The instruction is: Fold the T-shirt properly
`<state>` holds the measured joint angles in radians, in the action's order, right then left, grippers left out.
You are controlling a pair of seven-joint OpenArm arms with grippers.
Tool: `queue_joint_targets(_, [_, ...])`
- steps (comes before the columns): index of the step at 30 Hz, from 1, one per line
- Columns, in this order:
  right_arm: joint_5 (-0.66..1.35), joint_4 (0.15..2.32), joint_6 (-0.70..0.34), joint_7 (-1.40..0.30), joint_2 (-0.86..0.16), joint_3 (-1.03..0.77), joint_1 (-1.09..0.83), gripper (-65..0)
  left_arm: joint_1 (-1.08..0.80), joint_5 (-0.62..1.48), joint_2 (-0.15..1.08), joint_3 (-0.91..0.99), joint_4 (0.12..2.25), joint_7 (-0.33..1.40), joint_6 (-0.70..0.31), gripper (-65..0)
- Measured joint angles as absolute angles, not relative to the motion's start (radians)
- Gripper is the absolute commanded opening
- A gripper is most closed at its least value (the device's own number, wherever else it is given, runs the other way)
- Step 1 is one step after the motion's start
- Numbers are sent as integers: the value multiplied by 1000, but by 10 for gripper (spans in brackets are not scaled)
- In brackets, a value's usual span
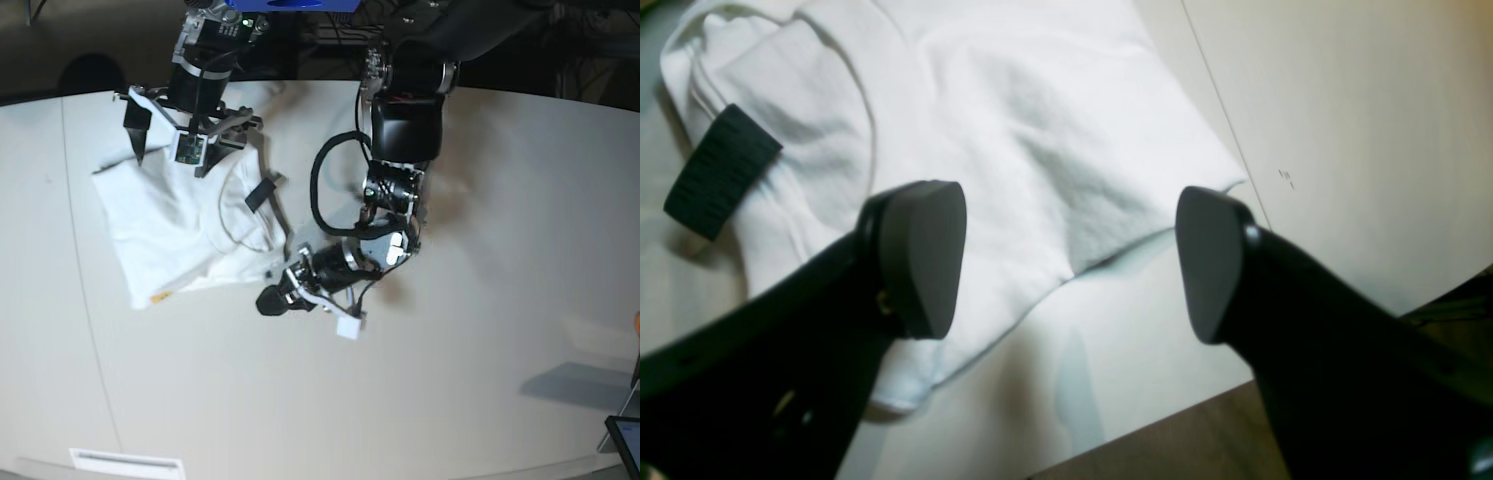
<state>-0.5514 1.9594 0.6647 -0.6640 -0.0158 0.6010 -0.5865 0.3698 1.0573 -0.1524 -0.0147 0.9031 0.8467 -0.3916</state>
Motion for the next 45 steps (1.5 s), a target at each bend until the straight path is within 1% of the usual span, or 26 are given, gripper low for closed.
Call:
queue_joint_targets(1, [-551,1959,665,-664,-16,601,-587,-190,359,1111,-142,-5,909,848,-390,-650])
queue_joint_targets(2, [-551,1959,665,-664,-16,601,-587,-190,358,1138,-128,-9,918,854,-357,-650])
queue_joint_targets(4, [-551,1959,665,-665,-16,601,-587,-190,364,1134,-94,-38,953,875,-276,-650])
queue_joint_targets(7, [-551,1958,665,-666,-15,601,-588,-190,351,1137,-55,-69,1040,915,-215,-650])
queue_joint_targets(9, [-539,1954,665,-663,-15,601,-589,-192,350,1128,-51,-79,1111,934,-134,-650])
queue_joint_targets(11, [-502,1941,666,-663,-14,601,-591,-192,356,1138,-50,-89,1186,972,-99,-650])
queue_joint_targets(14, [-482,1932,666,-667,-14,601,-591,-192,380,1139,-43,-140,1236,989,-43,-650])
queue_joint_targets(16, [-480,1930,666,-664,-14,601,-591,-192,376,1115,-33,-192,1249,984,31,-650])
queue_joint_targets(20, [-476,1929,667,-662,-13,601,-593,-190,341,1006,-29,-266,1374,1015,266,-650])
queue_joint_targets(23, [-475,1928,667,-661,-13,601,-593,-190,346,992,-28,-272,1456,1022,440,-650])
queue_joint_targets(26, [-448,1916,667,-659,-13,601,-593,-190,342,987,-27,-265,1458,1089,532,-650])
queue_joint_targets(28, [-430,1905,664,-665,-14,601,-593,-190,347,976,-24,-273,1445,1116,571,-650])
queue_joint_targets(30, [-468,1856,600,-618,-57,601,-611,-190,365,994,-26,-276,1419,1153,602,-650])
queue_joint_targets(31, [-474,1833,590,-654,-70,601,-627,-190,369,995,-25,-275,1411,1163,602,-650])
queue_joint_targets(32, [-504,1817,617,-629,-76,601,-647,-190,368,992,-25,-271,1400,1162,602,-650])
queue_joint_targets(33, [-522,1817,618,-673,-76,601,-646,-189,364,984,-26,-271,1398,1163,603,-650])
queue_joint_targets(35, [-523,1817,583,-649,-74,601,-642,-189,344,994,-30,-274,1399,1175,603,-650])
queue_joint_targets(37, [-523,1817,574,-646,-71,601,-641,-189,324,992,-30,-267,1398,1179,603,-600])
queue_joint_targets(40, [-523,1817,580,-648,-71,601,-643,-189,316,975,-23,-263,1393,1174,610,-467])
queue_joint_targets(42, [-523,1817,580,-649,-70,601,-643,-189,315,982,-25,-268,1398,1175,608,-406])
queue_joint_targets(43, [-523,1817,580,-648,-69,601,-643,-190,311,992,-25,-267,1399,1179,608,-396])
queue_joint_targets(45, [-535,1825,580,-657,-70,601,-643,-193,304,983,-25,-266,1398,1178,609,-403])
